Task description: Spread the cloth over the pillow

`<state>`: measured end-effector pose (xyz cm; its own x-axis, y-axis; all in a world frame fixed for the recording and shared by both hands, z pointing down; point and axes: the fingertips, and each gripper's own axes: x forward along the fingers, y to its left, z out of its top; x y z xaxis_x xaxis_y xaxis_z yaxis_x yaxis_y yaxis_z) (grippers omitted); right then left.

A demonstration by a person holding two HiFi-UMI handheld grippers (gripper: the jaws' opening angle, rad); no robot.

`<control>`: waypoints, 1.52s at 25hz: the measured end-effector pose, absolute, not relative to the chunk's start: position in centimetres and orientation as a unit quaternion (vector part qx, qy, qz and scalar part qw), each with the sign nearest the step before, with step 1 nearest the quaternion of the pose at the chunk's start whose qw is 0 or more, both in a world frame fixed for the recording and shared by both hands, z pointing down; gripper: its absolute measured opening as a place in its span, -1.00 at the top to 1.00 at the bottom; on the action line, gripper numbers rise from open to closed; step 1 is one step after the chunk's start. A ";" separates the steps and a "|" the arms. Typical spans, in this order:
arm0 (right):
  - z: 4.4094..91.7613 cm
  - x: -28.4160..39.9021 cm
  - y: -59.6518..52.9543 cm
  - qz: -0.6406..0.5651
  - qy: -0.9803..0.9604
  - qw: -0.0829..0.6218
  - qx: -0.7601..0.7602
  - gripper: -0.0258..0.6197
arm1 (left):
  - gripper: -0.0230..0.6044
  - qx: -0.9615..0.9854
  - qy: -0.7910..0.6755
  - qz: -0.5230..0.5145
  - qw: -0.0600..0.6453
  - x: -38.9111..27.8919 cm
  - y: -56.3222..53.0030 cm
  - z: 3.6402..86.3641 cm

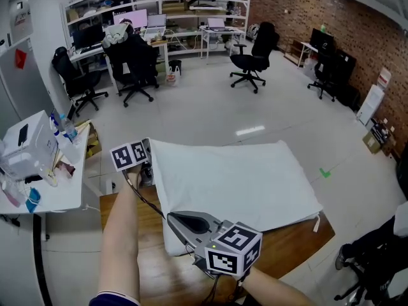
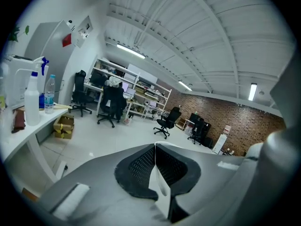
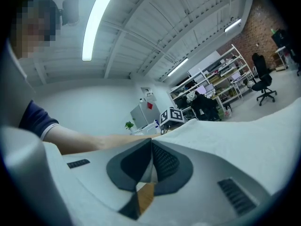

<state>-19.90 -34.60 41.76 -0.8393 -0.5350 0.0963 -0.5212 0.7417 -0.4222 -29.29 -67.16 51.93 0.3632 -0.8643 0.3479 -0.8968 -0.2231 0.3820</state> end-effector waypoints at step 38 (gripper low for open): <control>43.3 -19.8 -37.2 -0.222 0.928 0.008 -0.300 0.87 | 0.90 0.778 -0.592 0.020 0.210 -33.2 -58.3 51.5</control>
<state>-19.80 -37.17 43.27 -0.8196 -0.5608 0.1175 -0.5534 0.7216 -0.4160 -33.16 -58.33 51.50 0.2984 -0.9127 0.2792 -0.9294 -0.2112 0.3027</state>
